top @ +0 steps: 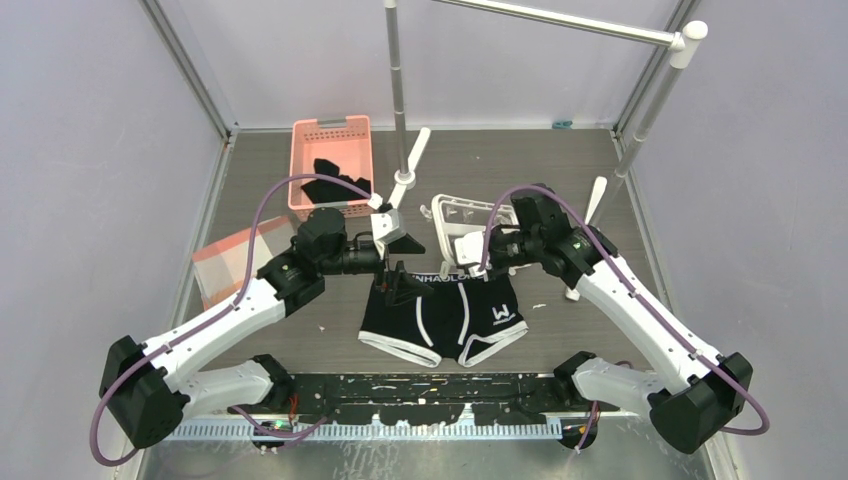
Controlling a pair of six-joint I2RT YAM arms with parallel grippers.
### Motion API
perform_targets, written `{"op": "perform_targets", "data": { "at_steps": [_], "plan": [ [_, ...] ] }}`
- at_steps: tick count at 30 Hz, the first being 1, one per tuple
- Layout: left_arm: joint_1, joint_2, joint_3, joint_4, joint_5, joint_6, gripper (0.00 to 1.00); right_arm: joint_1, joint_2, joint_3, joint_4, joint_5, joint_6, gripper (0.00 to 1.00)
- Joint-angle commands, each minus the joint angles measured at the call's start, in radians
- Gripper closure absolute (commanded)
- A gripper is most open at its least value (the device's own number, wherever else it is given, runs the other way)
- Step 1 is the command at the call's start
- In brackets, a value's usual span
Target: Clip the underwear to the hanger
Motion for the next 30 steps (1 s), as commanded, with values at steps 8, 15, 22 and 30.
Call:
{"op": "perform_targets", "data": {
  "at_steps": [8,15,22,30],
  "plan": [
    [-0.007,-0.014,0.025,0.095,0.007,-0.007,0.06,-0.001,-0.064,0.016,0.098,-0.050,-0.100,0.99],
    [-0.008,-0.007,0.026,0.101,0.013,-0.021,0.05,-0.001,-0.063,0.020,0.116,-0.066,-0.110,0.99],
    [-0.024,0.033,0.035,0.147,0.002,-0.051,0.05,-0.001,-0.062,0.003,0.160,-0.082,-0.100,1.00],
    [-0.033,0.077,0.017,0.232,-0.028,-0.110,0.04,-0.001,-0.067,-0.009,0.182,-0.096,-0.092,0.99]
  ]
}}
